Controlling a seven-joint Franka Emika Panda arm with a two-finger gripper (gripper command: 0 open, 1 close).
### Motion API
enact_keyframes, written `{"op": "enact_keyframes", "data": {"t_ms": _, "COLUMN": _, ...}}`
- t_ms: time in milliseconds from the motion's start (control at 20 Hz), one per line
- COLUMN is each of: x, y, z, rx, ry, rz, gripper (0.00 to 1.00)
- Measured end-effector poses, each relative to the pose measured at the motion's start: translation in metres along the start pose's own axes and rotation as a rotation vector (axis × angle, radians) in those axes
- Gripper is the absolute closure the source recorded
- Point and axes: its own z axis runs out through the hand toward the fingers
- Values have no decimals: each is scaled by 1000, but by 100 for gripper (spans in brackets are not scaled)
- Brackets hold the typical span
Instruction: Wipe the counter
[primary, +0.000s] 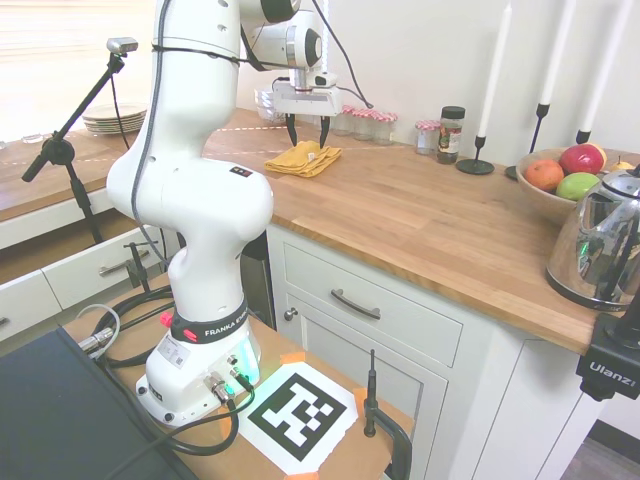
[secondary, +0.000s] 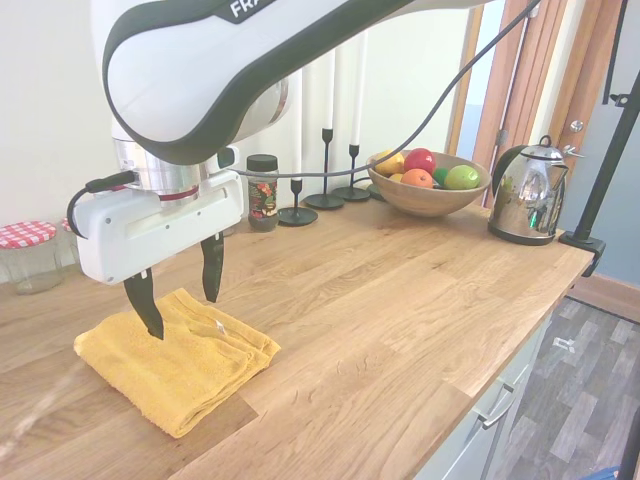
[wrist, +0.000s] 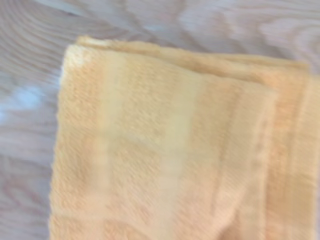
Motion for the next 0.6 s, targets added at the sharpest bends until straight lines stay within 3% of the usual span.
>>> {"op": "enact_keyframes", "data": {"t_ms": 600, "x": 0, "y": -29, "z": 39, "rx": -51, "ry": -8, "rz": -35, "gripper": 0}}
